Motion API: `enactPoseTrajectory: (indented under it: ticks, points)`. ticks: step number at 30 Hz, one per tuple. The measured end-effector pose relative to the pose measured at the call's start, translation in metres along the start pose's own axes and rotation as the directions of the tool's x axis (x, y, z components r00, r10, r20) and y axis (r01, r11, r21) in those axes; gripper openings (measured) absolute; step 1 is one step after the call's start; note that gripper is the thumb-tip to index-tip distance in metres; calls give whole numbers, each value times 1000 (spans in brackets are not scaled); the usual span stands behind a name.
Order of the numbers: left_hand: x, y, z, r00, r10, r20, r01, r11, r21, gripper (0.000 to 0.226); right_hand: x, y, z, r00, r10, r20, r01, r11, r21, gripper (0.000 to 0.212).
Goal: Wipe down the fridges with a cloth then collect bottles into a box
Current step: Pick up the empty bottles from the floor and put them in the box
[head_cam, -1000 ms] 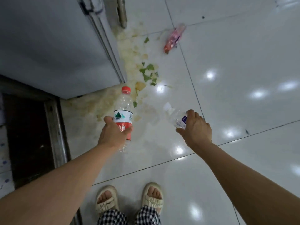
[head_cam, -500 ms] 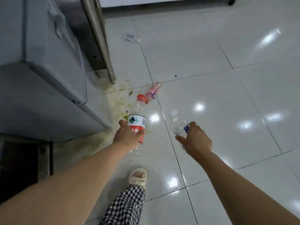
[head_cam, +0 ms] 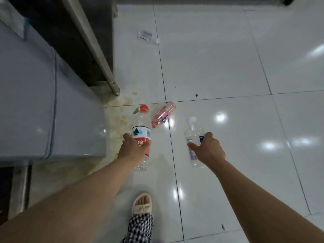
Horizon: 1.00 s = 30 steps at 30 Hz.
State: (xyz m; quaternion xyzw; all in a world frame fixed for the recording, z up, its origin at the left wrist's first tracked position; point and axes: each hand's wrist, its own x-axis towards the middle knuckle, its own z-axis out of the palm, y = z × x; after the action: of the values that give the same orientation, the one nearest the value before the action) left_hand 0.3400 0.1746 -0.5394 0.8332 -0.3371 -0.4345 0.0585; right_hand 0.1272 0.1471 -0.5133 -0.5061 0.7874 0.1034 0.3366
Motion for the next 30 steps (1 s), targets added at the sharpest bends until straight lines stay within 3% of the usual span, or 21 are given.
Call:
enactPoseTrajectory:
  ticks: [10, 14, 19, 24, 25, 28, 30]
  points:
    - [66, 47, 48, 985, -169, -36, 164, 980, -115, 71, 148, -25, -10, 989, -41, 142, 36, 999, 35, 59]
    - [96, 67, 84, 939, -326, -113, 278, 908, -313, 64, 208, -29, -7, 978, -89, 188, 84, 996, 34, 56]
    - [119, 82, 158, 806, -592, -12, 487, 674, -556, 71, 270, -25, 4, 967, -156, 200, 172, 983, -64, 56]
    - [156, 88, 231, 565, -808, 171, 656, 313, -687, 83, 339, -19, 36, 954, -212, 211, 240, 963, -119, 56]
    - [164, 89, 244, 553, -806, 212, 648, 256, -717, 78, 352, -18, 44, 953, -227, 203, 255, 959, -126, 57]
    - [189, 91, 283, 668, -695, 266, 538, 203, -818, 56, 385, -16, 68, 943, -267, 197, 302, 937, -176, 59]
    - [207, 93, 297, 665, -688, 291, 518, 145, -843, 59, 404, -13, 85, 935, -295, 198, 331, 924, -189, 60]
